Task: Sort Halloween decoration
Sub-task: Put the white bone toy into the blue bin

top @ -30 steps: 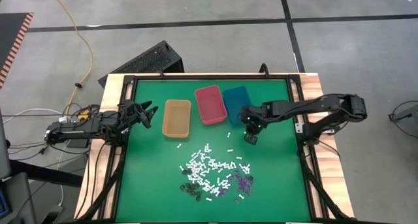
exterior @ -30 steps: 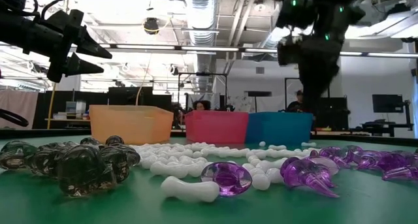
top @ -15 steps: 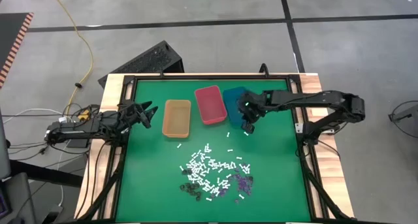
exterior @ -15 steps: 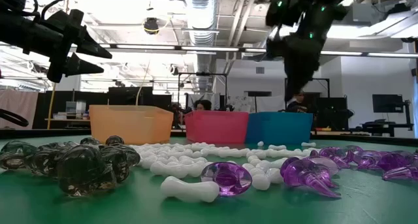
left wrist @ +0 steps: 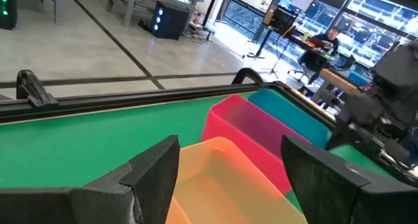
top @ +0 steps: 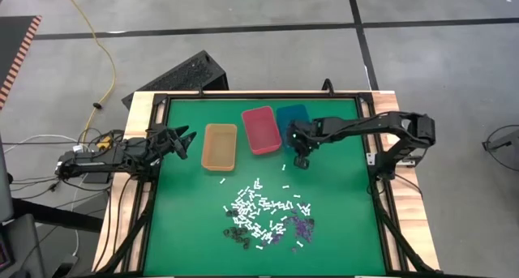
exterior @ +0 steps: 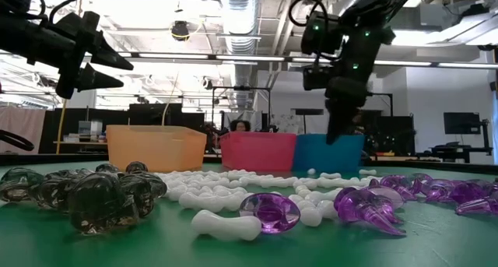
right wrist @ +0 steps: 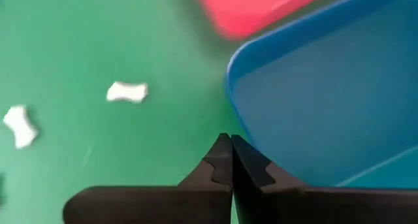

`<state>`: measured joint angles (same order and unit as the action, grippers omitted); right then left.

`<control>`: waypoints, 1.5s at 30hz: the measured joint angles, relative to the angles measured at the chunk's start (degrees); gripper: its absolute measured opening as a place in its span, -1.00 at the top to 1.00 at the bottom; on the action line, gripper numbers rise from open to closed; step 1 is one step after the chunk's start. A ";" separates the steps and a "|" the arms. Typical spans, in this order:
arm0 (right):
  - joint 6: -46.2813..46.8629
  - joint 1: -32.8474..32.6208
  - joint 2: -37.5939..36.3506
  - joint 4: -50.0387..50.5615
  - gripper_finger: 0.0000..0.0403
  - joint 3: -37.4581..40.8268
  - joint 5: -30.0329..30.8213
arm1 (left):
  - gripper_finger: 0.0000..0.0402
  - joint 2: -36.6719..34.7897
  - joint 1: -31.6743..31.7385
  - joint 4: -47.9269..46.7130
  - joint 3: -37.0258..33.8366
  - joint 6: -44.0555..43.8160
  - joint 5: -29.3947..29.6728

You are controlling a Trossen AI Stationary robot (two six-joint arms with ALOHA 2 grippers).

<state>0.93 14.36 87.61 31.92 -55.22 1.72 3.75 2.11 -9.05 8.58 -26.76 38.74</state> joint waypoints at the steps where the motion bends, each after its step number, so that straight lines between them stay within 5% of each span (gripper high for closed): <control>1: -0.12 0.99 -0.09 -0.38 0.91 0.00 0.20 | -0.28 0.00 0.00 -0.23 0.00 -0.02 0.02; 9: -2.36 7.60 -0.46 -2.58 0.83 0.00 -0.13 | -0.28 0.00 0.01 -0.55 0.00 -1.14 -0.29; 15: -5.03 1.85 -2.50 -5.65 0.91 -2.65 -4.69 | -0.28 0.00 0.02 -0.50 0.00 -1.41 -4.15; 18: -7.54 -2.23 -1.88 -7.68 0.90 -4.50 -3.96 | -0.22 0.02 0.02 0.55 0.00 1.55 -11.82; 21: -8.52 -4.17 -0.97 -9.88 0.87 -5.03 -3.54 | -0.01 1.16 -0.02 3.78 0.00 3.67 -22.65; 25: -8.52 -3.68 -1.21 -13.12 0.89 -5.07 -3.51 | 0.52 4.39 -0.48 5.59 1.54 4.05 -32.50; 27: -8.50 -3.04 -1.19 -13.21 0.90 -5.07 -3.50 | 0.83 7.03 -1.01 4.60 3.00 3.03 -36.66; 29: -8.50 -2.96 -0.44 -13.66 0.90 -5.07 -3.56 | 0.94 10.77 -1.93 2.71 4.30 0.53 -40.07; 36: -8.95 -6.72 4.28 -15.88 0.90 -5.05 -5.46 | 1.00 28.32 -8.71 -1.45 10.83 -1.85 -43.67; 45: -10.26 -7.04 6.45 -18.92 0.90 -5.05 -5.51 | 1.00 50.01 -14.75 -7.39 17.10 0.79 -36.23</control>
<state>-9.33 7.32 94.06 12.99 -60.27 -3.79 53.76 -12.64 -16.44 25.68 -25.98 2.51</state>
